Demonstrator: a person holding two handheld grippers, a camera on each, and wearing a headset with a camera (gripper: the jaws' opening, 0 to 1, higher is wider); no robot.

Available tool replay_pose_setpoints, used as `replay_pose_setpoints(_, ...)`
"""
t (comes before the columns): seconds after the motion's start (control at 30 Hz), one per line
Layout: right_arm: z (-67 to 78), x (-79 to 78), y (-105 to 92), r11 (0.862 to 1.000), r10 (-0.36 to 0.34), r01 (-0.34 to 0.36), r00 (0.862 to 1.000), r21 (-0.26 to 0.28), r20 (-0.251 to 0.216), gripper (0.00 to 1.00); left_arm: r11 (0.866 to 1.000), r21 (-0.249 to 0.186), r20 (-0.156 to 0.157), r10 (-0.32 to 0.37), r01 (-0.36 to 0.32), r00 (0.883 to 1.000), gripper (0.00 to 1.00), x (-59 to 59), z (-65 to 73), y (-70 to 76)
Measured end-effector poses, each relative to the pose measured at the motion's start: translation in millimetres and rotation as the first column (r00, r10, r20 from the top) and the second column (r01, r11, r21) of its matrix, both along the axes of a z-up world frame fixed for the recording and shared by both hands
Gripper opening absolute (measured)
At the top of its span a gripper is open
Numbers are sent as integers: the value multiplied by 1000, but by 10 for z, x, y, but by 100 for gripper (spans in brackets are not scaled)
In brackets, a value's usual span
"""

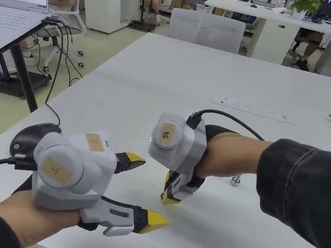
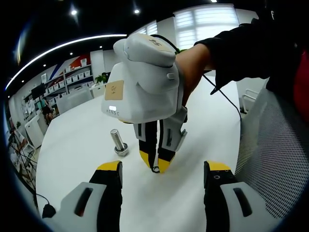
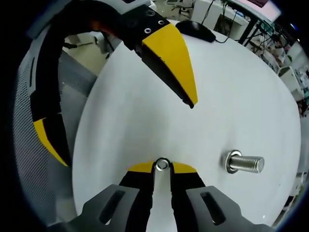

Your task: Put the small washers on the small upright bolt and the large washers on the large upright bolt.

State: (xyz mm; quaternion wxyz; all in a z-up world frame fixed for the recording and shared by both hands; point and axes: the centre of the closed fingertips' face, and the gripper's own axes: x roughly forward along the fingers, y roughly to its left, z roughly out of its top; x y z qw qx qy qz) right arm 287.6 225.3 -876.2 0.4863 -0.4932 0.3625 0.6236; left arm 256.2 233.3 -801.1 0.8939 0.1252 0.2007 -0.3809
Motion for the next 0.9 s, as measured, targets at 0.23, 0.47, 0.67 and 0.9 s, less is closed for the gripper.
replay_pose_setpoints(0.23, 79, 62, -92, 1000, -25, 25, 1000, 4, 2, 13, 1000, 1, 1, -5, 5, 1000, 68, 13, 2, -20)
replay_pose_setpoints(0.47, 166, 113, -205, 999, -48, 48, 999, 3, 8, 13, 1000, 2, 1, -12, 12, 1000, 68, 19, 0, -34)
replay_pose_setpoints(0.67, 301, 192, -320, 997, -81, 81, 996, 18, 26, 13, 1000, 4, 3, -21, 21, 1000, 68, 37, 2, -52)
replay_pose_setpoints(0.9, 433, 293, -470, 990, -136, 135, 990, 42, 30, 13, 999, 5, 1, -34, 34, 999, 68, 41, -3, -74)
